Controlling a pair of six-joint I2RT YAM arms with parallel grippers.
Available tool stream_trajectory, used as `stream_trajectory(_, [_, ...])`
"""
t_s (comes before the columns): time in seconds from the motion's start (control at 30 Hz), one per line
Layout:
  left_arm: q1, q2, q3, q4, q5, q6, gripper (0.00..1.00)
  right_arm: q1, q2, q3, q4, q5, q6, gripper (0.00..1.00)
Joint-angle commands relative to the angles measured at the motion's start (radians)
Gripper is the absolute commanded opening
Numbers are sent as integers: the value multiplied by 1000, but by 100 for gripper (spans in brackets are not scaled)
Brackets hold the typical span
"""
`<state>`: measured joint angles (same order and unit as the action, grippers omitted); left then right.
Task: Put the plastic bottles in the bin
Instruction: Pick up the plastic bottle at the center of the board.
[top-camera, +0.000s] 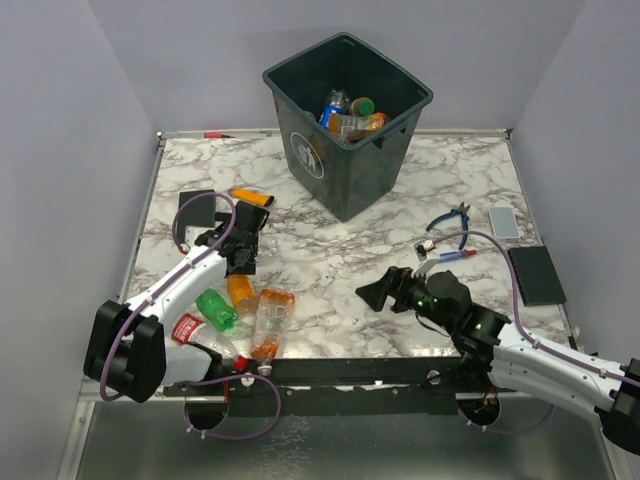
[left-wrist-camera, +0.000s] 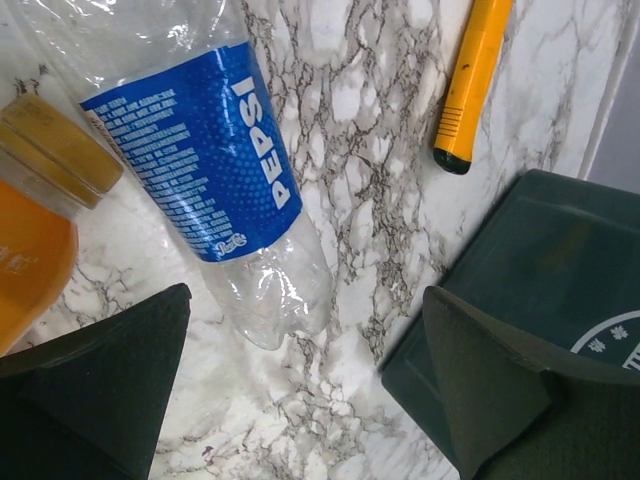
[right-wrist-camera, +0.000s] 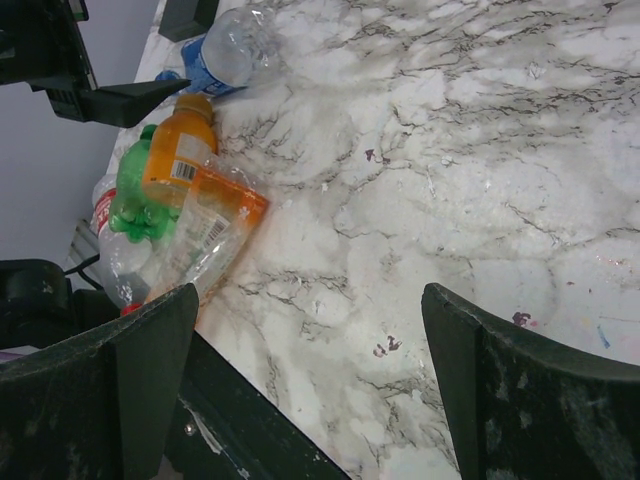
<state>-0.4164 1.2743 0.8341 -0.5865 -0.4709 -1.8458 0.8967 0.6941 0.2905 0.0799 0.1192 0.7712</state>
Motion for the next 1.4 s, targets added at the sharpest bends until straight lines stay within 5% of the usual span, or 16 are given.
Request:
stream_trajectory(0.0, [-4,2,-25,-40,4,-26,99,4,15,-9,-4,26,13,96])
stream_trajectory(0.83, [-3,234,18,-11,20,-14,78,4,-106,0,-172,111,41,96])
stream_trajectory(1.1, [-3,196,14,13,-2,9,57,4,-119,-4,-178,117,51,95])
stream_trajectory(1.37, [-12,75,145,14,-27,181,39,4,-113,15,-188,136,45,95])
